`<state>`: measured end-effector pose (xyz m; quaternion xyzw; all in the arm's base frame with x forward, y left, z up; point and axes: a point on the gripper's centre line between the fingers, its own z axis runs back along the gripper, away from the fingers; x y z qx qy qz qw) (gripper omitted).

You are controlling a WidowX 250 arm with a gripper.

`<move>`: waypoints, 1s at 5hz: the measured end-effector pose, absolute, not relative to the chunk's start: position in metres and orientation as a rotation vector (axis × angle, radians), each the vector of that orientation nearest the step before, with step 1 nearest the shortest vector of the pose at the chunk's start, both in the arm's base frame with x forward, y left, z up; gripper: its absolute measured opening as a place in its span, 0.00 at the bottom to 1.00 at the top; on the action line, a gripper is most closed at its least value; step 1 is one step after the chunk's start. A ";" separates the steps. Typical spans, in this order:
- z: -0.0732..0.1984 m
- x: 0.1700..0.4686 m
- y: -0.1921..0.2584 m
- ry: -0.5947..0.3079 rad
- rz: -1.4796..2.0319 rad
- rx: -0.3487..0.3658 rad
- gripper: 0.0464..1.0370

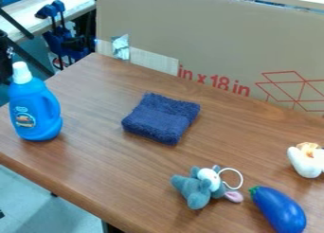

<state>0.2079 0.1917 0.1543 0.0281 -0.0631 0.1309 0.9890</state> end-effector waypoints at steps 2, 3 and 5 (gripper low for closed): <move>0.147 0.233 0.193 -0.166 0.277 0.015 0.96; 0.144 0.245 0.189 -0.191 0.266 -0.005 0.96; 0.136 0.263 0.179 -0.191 0.256 -0.021 0.93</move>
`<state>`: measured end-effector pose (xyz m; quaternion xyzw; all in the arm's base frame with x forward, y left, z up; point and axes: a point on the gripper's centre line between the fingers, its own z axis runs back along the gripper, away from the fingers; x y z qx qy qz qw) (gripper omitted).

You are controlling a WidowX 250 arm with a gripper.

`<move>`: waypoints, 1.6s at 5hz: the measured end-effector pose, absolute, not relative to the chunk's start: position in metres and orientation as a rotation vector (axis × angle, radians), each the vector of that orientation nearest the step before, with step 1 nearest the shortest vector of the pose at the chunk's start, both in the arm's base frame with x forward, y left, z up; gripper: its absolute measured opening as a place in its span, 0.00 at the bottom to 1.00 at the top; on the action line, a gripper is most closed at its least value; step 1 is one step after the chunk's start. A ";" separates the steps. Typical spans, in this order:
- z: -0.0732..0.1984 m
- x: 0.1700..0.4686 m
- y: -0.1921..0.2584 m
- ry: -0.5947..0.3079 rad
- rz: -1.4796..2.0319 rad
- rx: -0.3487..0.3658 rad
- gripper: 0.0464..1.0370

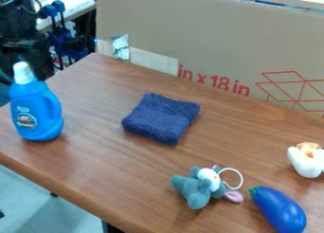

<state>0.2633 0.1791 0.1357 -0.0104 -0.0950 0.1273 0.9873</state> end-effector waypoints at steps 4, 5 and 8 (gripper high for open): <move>0.135 0.274 0.194 -0.109 0.248 -0.058 0.47; 0.154 0.300 0.196 -0.125 0.190 -0.030 0.47; 0.148 0.364 0.201 -0.132 0.005 -0.048 0.47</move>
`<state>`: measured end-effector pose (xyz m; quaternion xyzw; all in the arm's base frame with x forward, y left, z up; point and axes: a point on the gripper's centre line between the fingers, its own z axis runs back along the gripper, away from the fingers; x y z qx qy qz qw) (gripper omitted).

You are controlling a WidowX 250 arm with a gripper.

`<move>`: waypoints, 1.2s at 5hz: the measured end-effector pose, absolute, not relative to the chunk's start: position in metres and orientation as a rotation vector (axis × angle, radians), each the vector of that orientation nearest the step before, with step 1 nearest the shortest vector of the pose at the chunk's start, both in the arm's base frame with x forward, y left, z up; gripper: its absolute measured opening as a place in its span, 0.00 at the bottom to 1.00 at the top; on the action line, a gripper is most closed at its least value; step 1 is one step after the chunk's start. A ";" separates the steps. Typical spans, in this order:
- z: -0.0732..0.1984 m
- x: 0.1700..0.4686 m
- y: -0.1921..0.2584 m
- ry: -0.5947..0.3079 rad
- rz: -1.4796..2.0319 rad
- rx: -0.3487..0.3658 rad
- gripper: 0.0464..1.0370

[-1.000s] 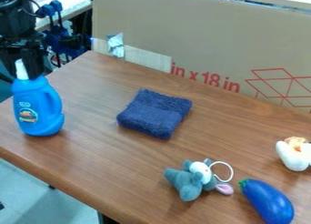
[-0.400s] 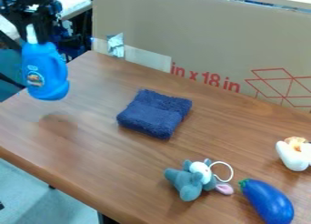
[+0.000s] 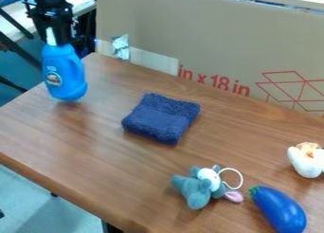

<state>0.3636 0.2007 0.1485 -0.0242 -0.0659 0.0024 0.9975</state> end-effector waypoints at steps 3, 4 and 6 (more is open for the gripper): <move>0.147 0.434 0.192 -0.158 -0.120 -0.068 0.47; 0.142 0.440 0.185 -0.159 -0.121 -0.070 0.47; 0.134 0.429 0.186 -0.121 -0.087 -0.087 0.84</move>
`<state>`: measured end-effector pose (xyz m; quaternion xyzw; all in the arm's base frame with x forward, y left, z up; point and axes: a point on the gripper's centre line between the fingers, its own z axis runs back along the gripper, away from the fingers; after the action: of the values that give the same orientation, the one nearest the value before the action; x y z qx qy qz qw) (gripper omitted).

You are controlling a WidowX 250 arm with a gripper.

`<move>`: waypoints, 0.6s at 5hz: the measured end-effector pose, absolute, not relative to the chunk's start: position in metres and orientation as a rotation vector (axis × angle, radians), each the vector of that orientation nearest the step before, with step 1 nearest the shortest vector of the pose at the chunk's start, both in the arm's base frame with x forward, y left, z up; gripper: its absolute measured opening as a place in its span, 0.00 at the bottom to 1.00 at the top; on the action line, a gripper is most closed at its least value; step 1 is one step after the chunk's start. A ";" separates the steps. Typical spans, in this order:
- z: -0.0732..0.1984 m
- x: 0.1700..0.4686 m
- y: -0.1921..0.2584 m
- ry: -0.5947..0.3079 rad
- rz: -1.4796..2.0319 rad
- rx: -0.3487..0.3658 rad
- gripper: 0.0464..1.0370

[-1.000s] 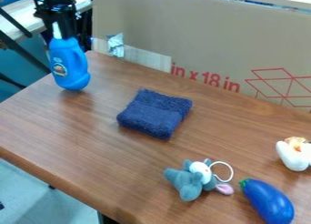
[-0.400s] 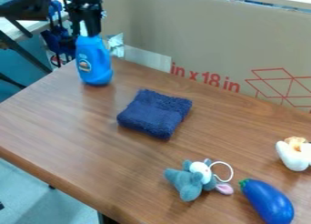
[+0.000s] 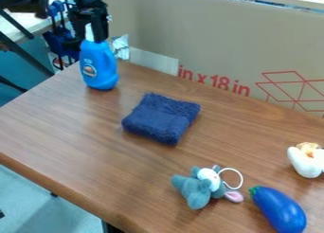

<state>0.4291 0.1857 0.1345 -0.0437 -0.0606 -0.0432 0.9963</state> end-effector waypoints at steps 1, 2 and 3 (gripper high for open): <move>0.134 0.425 0.185 -0.122 -0.078 -0.088 0.97; 0.141 0.422 0.183 -0.145 -0.058 -0.076 0.97; 0.162 0.415 0.181 -0.198 -0.049 -0.057 0.96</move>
<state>0.4151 0.1814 0.1622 -0.0286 -0.0988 -0.0245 0.9944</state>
